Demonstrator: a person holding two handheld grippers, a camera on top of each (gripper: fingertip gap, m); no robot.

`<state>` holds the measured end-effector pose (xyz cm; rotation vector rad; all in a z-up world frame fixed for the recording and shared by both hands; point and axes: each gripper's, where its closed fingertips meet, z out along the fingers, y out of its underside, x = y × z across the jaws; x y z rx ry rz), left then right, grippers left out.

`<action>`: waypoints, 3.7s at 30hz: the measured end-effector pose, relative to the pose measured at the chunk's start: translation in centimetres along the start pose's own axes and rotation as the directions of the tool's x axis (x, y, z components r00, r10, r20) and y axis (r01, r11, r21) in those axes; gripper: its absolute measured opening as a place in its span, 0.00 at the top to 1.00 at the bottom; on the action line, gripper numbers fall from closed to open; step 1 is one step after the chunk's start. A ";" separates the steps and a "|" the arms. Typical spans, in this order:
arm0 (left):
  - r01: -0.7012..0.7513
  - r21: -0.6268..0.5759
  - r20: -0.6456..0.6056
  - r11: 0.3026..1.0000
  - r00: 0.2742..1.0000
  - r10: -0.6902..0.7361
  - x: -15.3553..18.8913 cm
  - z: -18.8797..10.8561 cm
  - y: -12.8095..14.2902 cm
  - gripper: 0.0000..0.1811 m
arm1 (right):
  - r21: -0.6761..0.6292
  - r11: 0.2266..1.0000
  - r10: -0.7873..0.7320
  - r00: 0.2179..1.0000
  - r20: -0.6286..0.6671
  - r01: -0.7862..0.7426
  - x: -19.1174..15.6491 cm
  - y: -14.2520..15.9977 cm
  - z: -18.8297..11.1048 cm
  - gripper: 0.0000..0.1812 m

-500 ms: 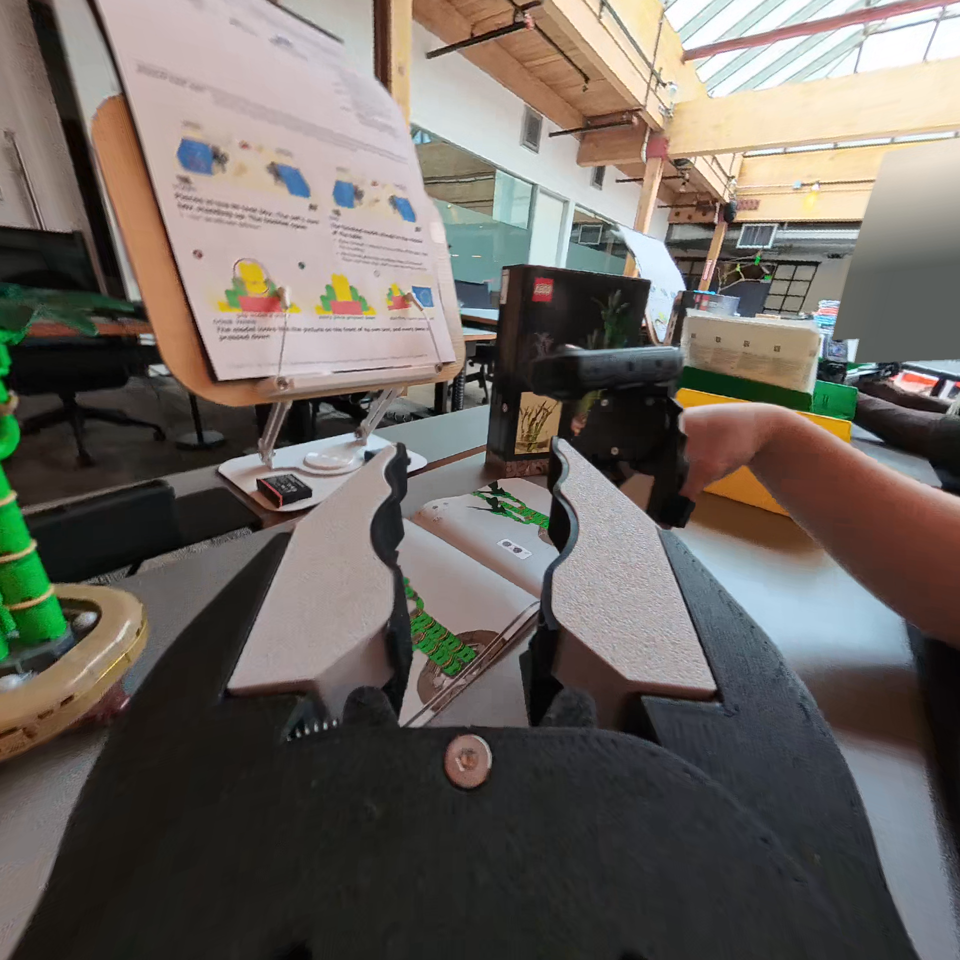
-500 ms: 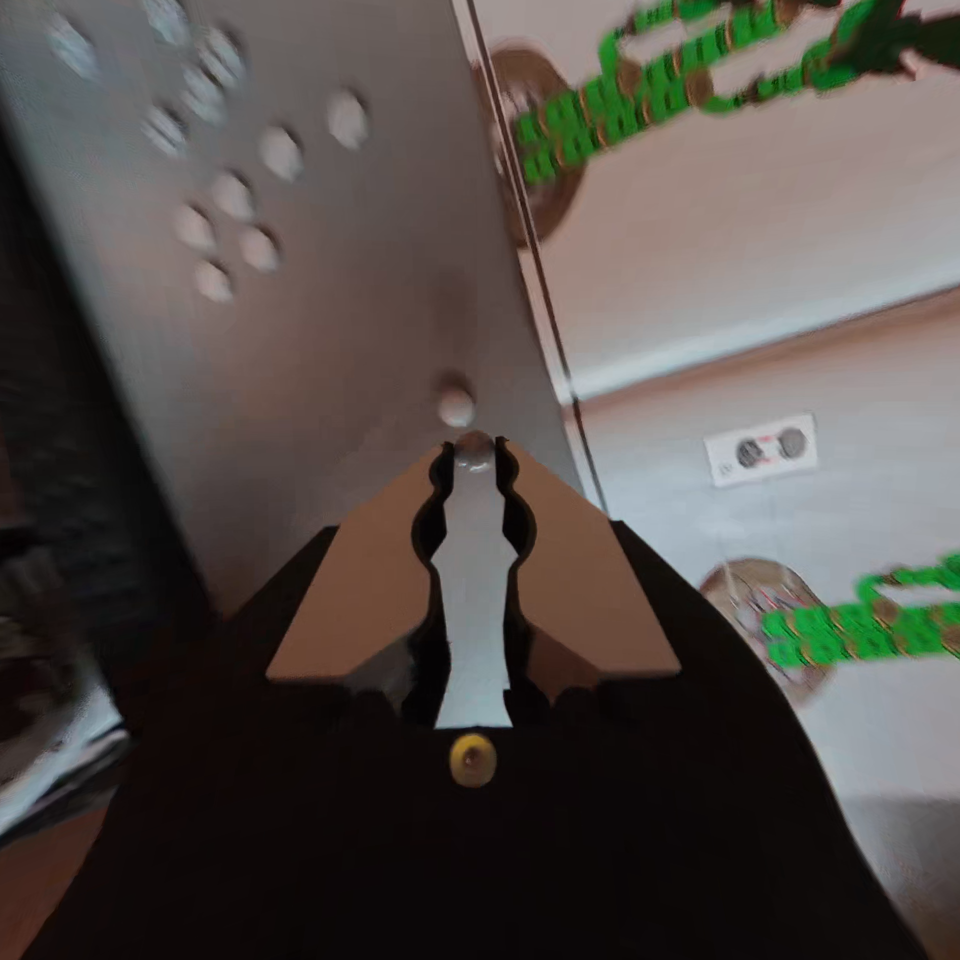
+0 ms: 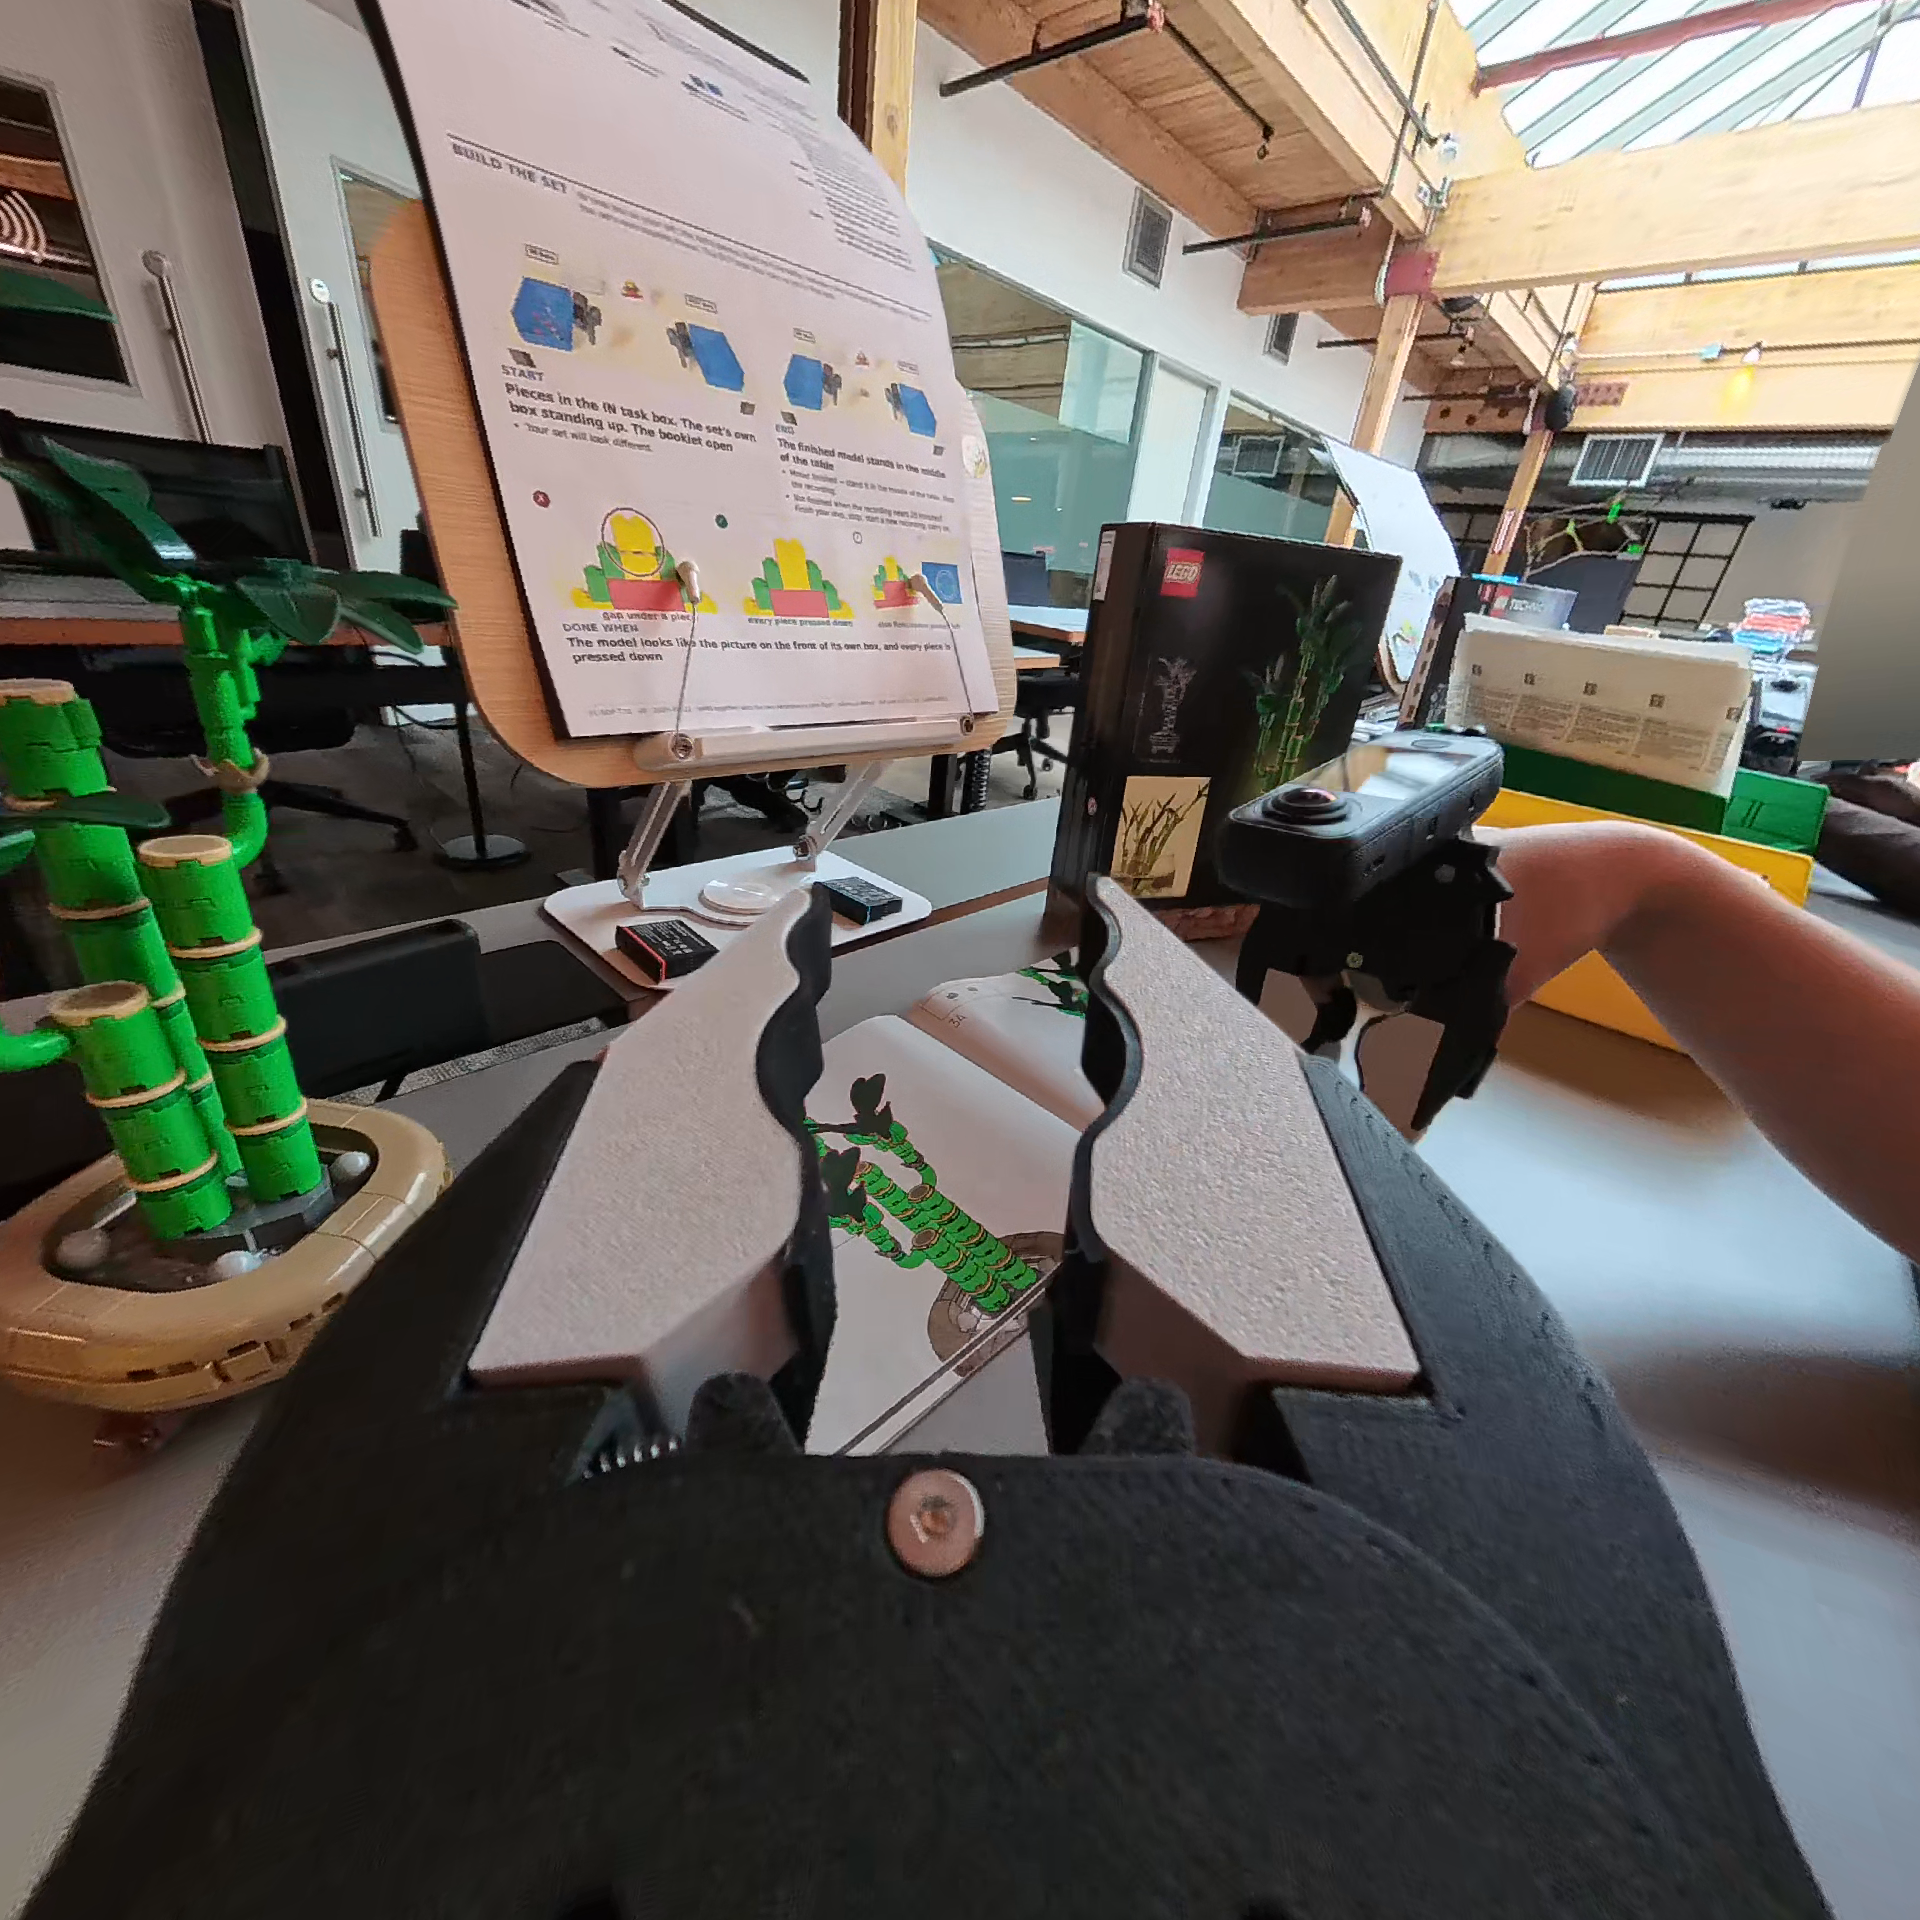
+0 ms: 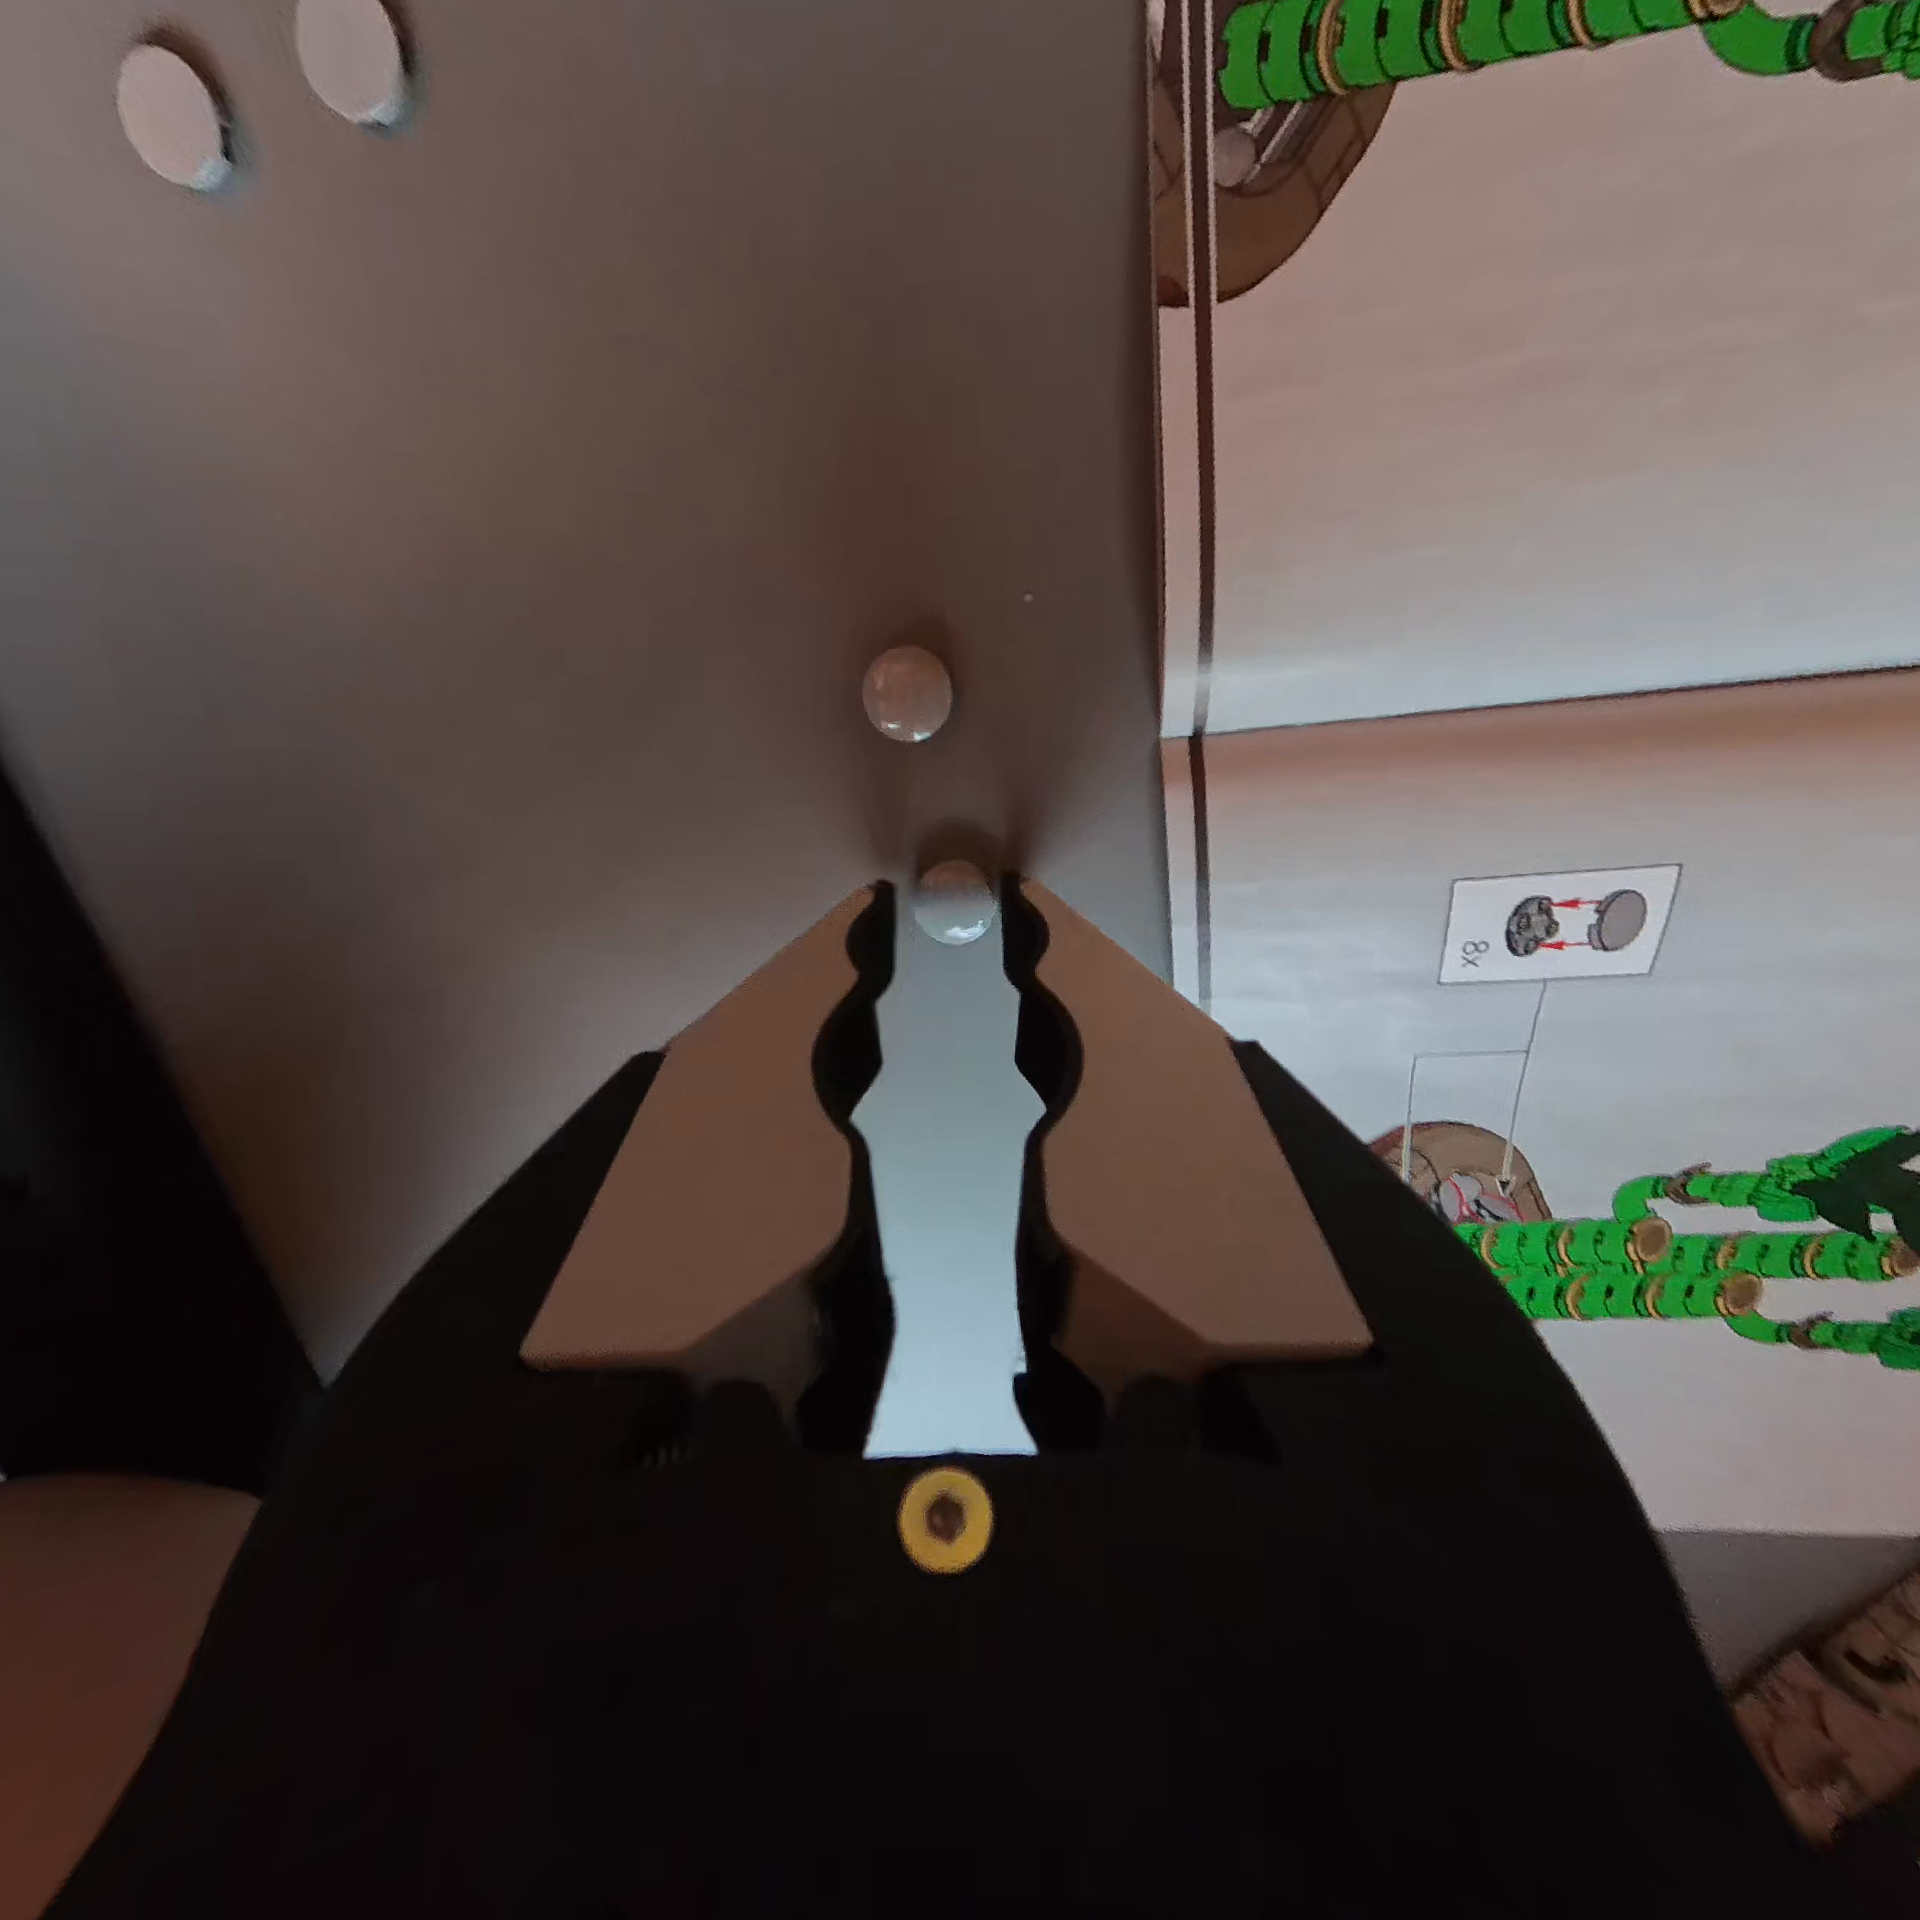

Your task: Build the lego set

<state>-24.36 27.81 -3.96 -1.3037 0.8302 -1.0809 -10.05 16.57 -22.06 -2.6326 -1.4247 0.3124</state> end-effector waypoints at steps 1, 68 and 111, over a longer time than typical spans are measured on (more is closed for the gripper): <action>0.013 0.004 -0.003 1.000 1.000 -0.013 -0.1 0.0 -0.1 0.75 | 0.015 1.000 0.004 1.000 0.007 -0.004 0.0 -0.1 -0.1 0.85; -0.373 -0.770 -0.385 0.517 0.918 0.089 3.6 -3.5 18.2 0.87 | 0.913 0.115 0.495 0.775 -0.394 0.391 1.6 -3.1 -34.1 0.78; -0.520 -0.540 -0.361 0.662 0.854 0.376 4.0 -0.6 12.5 0.92 | 0.881 0.324 0.371 0.811 -0.453 0.345 2.7 -6.8 -28.2 0.78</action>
